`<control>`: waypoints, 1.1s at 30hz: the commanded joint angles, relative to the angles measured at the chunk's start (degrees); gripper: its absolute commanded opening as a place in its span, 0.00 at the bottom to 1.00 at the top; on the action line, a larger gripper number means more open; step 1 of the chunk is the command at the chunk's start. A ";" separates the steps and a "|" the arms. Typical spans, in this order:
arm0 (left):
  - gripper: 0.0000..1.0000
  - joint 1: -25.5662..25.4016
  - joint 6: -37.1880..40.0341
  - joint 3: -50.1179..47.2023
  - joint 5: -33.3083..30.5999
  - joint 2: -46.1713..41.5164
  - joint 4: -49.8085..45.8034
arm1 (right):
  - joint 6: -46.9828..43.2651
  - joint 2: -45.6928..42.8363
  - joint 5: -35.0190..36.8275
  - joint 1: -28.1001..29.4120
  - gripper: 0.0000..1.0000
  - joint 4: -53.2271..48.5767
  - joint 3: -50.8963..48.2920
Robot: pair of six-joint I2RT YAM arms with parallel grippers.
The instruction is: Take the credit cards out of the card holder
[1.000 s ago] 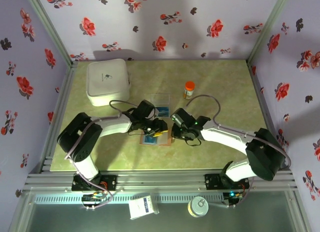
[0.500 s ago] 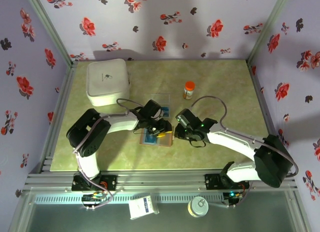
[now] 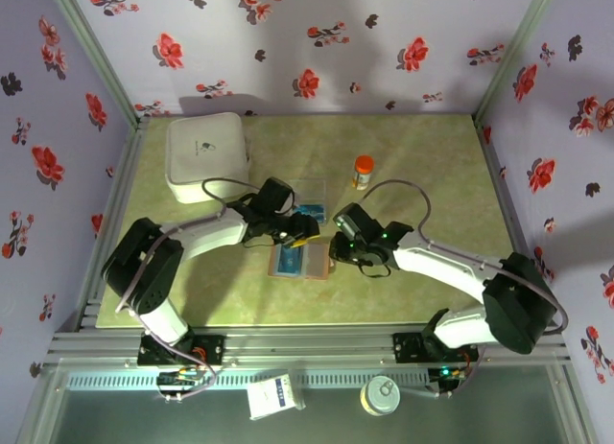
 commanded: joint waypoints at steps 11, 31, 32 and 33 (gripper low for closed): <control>0.38 8.66 4.62 -11.16 0.97 -8.46 -2.68 | -0.48 13.22 -1.67 4.53 0.31 0.64 14.19; 0.18 10.13 5.86 -15.25 2.99 -2.31 -0.21 | 2.68 24.38 -8.62 5.98 0.27 9.22 15.86; 0.18 10.12 5.84 -15.23 3.04 -2.15 -0.39 | 2.77 24.54 -8.77 6.05 0.26 9.37 15.80; 0.18 10.05 5.88 -15.26 2.87 -2.03 -0.48 | 2.89 24.78 -8.95 6.04 0.26 9.48 15.65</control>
